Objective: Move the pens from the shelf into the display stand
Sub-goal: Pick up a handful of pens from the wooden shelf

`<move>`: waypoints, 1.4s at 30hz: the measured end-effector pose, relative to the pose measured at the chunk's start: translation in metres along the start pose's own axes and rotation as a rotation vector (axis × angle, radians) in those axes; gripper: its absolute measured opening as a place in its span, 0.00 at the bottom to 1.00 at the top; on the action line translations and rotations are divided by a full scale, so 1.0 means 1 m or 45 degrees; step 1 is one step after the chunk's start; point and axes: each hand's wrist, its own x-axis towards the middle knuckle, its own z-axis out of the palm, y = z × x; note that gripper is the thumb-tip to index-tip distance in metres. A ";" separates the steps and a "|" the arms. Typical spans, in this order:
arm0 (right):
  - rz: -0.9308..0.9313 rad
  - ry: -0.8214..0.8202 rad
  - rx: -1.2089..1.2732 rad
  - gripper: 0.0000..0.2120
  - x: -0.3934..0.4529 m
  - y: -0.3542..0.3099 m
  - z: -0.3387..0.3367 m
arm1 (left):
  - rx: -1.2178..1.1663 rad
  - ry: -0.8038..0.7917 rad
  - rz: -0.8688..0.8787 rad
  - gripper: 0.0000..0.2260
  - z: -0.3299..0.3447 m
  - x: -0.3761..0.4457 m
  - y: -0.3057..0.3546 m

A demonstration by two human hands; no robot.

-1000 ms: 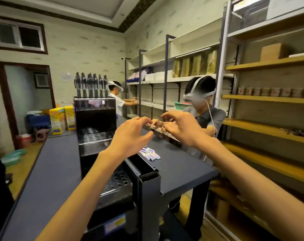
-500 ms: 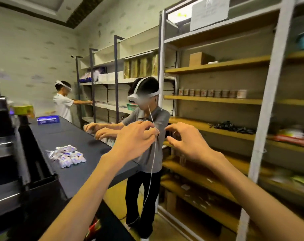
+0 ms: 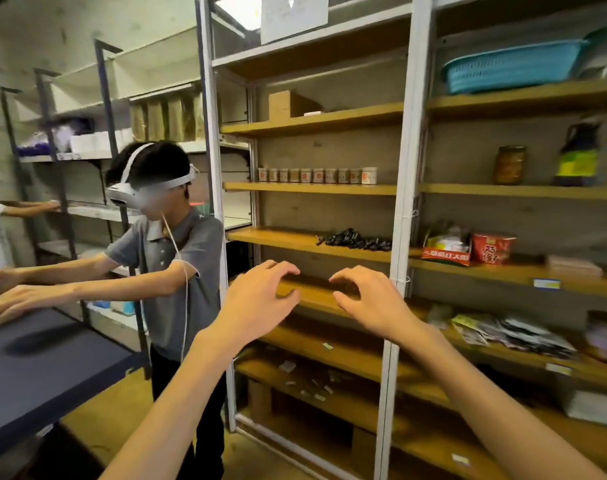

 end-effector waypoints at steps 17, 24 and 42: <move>0.151 0.002 -0.073 0.16 0.147 0.177 0.052 | -0.109 -0.092 -0.003 0.16 0.166 0.173 -0.060; 0.158 0.004 -0.046 0.17 0.227 0.228 0.086 | -0.108 -0.130 -0.052 0.17 0.222 0.250 -0.112; 0.183 0.083 0.023 0.14 0.393 0.360 0.143 | -0.008 -0.138 -0.118 0.14 0.363 0.427 -0.200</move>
